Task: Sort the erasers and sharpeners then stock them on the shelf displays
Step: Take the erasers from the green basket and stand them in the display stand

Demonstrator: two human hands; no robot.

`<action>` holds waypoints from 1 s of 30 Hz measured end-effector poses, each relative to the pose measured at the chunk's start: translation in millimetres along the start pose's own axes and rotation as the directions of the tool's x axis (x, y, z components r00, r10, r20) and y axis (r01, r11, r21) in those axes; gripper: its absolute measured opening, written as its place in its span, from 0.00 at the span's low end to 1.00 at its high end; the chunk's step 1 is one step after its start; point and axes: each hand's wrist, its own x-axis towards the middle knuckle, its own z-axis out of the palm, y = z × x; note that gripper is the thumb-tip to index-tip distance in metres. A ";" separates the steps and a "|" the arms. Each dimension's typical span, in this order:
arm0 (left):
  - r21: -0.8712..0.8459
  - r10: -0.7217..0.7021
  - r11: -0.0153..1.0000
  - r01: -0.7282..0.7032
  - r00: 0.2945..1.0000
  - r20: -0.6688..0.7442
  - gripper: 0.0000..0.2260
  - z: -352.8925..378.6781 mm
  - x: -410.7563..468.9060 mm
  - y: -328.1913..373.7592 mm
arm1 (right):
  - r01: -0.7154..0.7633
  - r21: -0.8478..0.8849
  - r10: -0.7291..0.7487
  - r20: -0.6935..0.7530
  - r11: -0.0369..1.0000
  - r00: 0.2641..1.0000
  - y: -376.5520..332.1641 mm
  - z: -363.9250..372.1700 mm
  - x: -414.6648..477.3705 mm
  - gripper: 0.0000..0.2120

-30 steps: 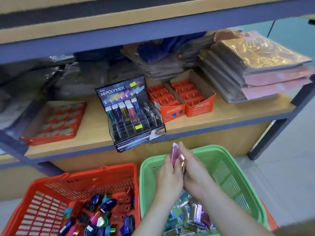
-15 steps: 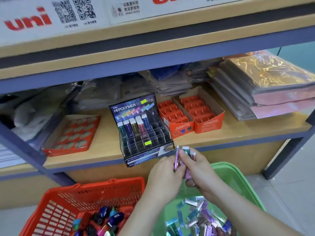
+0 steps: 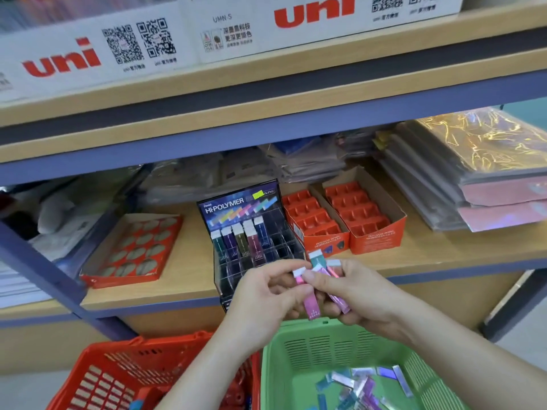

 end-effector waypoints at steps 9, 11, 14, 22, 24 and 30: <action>0.389 0.244 0.919 -0.064 0.868 -0.433 0.05 -74.0 65.3 14.2 | -0.115 0.498 0.175 -0.075 0.859 0.982 -2.4 -12.3 8.3 0.13; 0.557 0.272 0.830 -0.021 0.888 -0.371 0.07 -75.9 77.2 6.3 | -0.108 0.492 0.173 -0.089 0.864 0.981 -4.3 -12.8 9.7 0.14; 0.673 0.305 0.738 -0.034 0.907 -0.289 0.11 -73.6 87.5 -7.4 | -0.111 0.416 0.176 -0.122 0.902 0.977 -6.4 -10.7 8.9 0.13; 0.874 0.488 0.445 -0.195 0.871 -0.055 0.09 -71.5 96.8 -42.0 | -0.099 0.349 0.153 -0.130 0.932 0.980 -2.2 -9.6 12.6 0.14; 0.900 0.477 0.401 -0.173 0.878 -0.044 0.09 -71.4 99.3 -42.2 | -0.102 0.390 0.156 -0.110 0.915 0.982 -2.9 -9.3 12.6 0.12; 0.784 0.414 0.616 -0.080 0.879 -0.236 0.02 -50.3 85.4 -11.9 | -0.108 0.495 0.127 -0.004 0.862 0.992 -5.9 -9.3 10.4 0.12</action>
